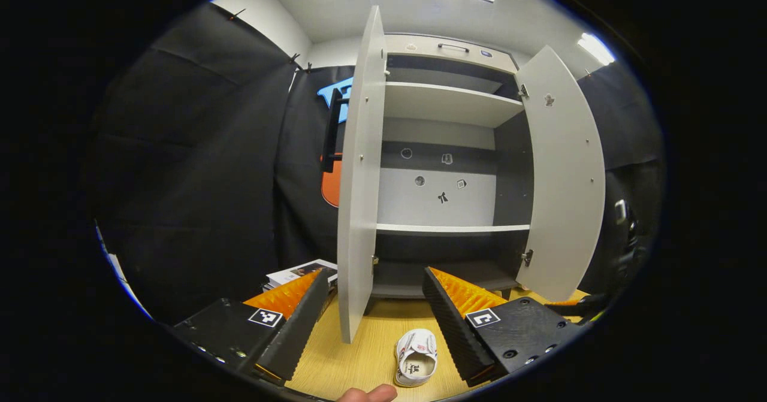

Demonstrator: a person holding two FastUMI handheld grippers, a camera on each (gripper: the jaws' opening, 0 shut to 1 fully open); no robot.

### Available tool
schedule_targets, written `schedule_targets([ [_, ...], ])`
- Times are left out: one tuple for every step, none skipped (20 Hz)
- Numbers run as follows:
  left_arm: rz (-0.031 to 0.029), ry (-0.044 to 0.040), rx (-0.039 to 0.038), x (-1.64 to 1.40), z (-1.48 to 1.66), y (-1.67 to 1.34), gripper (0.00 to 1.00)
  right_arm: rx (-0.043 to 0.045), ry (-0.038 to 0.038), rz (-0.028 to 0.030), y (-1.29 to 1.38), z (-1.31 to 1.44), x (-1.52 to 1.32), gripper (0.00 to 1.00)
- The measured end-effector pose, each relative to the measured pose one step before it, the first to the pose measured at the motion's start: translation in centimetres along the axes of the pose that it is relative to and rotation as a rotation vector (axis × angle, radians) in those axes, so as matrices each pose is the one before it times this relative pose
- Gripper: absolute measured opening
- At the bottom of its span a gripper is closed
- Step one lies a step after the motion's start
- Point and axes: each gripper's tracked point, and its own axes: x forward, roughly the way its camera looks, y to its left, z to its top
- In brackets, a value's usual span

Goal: Grab one shoe with the right hand and put it into the shoe cabinet, grab the other shoe with the left hand and put it into the shoe cabinet; then close the right door with the right hand and the left door with the left hand.

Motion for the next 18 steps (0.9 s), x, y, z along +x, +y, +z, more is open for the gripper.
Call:
schedule_targets([
  [0.00241,0.00228,-0.00261,0.165,-0.037,0.382,0.95,0.00086,0.02335,0.00880,0.357,-0.966,0.863,0.95],
  [0.00210,0.00293,-0.00131,0.169,-0.110,0.391,0.95,0.00183,0.02824,0.00590,0.299,-0.999,0.831,0.92],
  [0.00111,0.00306,-0.00041,0.136,-0.137,0.273,0.95,0.00401,0.02517,0.00173,0.204,-0.810,0.913,0.93],
  [0.00004,0.00189,0.00043,0.201,-0.127,0.249,0.95,0.00375,0.02469,-0.00168,0.112,-0.821,0.911,0.91],
  [0.00105,0.00241,-0.00059,0.195,-0.112,0.260,0.95,-0.00039,0.02467,-0.00712,-0.085,-0.855,0.924,0.87],
  [-0.00130,0.00134,-0.00115,0.138,-0.096,0.147,0.95,-0.00458,0.02409,0.00147,0.118,-0.838,0.805,0.85],
  [-0.00233,0.00067,-0.00042,0.183,-0.071,0.116,0.95,-0.00347,0.02298,-0.00873,-0.213,-0.747,0.859,0.81],
  [-0.00244,-0.00043,-0.00022,0.136,-0.140,0.070,0.95,-0.00382,0.02206,-0.00784,-0.212,-0.670,0.877,0.79],
  [-0.00432,-0.00023,-0.00236,0.294,-0.045,0.031,0.95,0.00004,0.01676,-0.00573,-0.166,-0.539,0.675,0.78],
  [-0.00412,0.00480,-0.00545,0.308,-0.330,0.013,0.95,0.00096,0.02036,-0.00078,-0.017,-0.546,0.730,0.77],
  [-0.00476,0.00808,-0.00588,0.202,-0.418,-0.066,0.95,0.00095,0.01594,-0.00595,-0.146,-0.541,0.569,0.70],
  [0.00080,0.00673,-0.00403,0.270,-0.231,0.101,0.95,0.00314,0.01408,-0.00338,-0.106,-0.448,0.712,0.72],
  [-0.00014,0.00497,-0.00239,0.172,-0.173,0.076,0.95,0.00333,0.01415,-0.00033,-0.066,-0.395,0.530,0.64],
  [-0.00254,0.00234,-0.00149,0.136,-0.171,0.008,0.95,0.00258,0.01471,0.01116,0.077,-0.326,0.430,0.61],
  [-0.00393,-0.00047,-0.00050,0.154,0.042,0.010,0.95,0.00259,0.01278,0.00319,0.004,-0.290,0.584,0.58],
  [-0.00261,0.00065,0.00090,0.056,-0.035,-0.010,0.95,0.00168,0.00853,-0.00332,-0.151,-0.197,0.567,0.60],
  [-0.00056,0.00122,0.00144,0.175,-0.094,0.088,0.95,0.00287,0.00919,-0.00556,-0.085,-0.172,0.603,0.53],
  [-0.00069,0.00186,0.00070,0.143,-0.112,0.096,0.95,0.00554,0.00685,-0.00550,-0.042,-0.224,0.496,0.47],
])
